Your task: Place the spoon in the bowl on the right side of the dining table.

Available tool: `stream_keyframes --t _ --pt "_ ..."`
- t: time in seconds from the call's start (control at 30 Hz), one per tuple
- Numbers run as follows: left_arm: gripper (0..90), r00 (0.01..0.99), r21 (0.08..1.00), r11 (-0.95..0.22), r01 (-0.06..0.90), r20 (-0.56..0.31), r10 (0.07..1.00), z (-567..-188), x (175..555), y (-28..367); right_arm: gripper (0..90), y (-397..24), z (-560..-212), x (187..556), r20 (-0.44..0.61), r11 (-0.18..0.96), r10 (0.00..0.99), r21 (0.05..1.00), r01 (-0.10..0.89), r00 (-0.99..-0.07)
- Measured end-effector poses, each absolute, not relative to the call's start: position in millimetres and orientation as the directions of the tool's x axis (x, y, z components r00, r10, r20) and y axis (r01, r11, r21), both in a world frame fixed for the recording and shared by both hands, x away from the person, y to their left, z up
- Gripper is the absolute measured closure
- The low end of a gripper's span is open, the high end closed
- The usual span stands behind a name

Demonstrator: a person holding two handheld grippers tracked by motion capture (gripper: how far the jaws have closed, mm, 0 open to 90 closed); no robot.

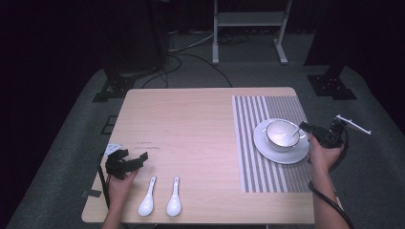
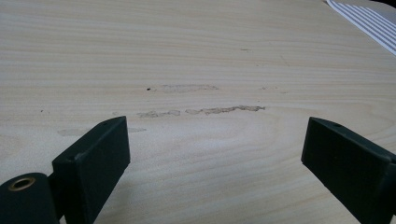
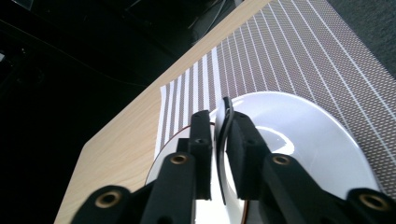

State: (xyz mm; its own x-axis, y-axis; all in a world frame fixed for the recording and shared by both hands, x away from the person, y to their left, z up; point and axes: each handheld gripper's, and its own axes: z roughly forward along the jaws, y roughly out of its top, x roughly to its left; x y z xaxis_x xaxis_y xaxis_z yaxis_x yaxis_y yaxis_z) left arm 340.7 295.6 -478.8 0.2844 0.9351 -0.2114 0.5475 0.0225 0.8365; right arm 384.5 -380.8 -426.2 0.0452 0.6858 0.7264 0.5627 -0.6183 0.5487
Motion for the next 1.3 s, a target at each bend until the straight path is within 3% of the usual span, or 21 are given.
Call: stream_keyframes --t 0.57,0.93,1.3 --pt "6.7 0.279 0.836 0.025 0.549 -0.211 0.937 -479 341 296 66.3 -389 -432 385 0.725 -0.603 0.688 0.537 0.59 0.043" --pt "6.6 0.272 0.835 0.033 0.55 -0.216 0.938 -479 341 296 64.2 -394 -438 382 0.749 -0.612 0.662 0.515 0.6 0.032" --pt "6.7 0.272 0.833 0.028 0.553 -0.212 0.939 -479 341 296 57.8 -399 -441 370 0.78 -0.618 0.625 0.52 0.589 -0.031"
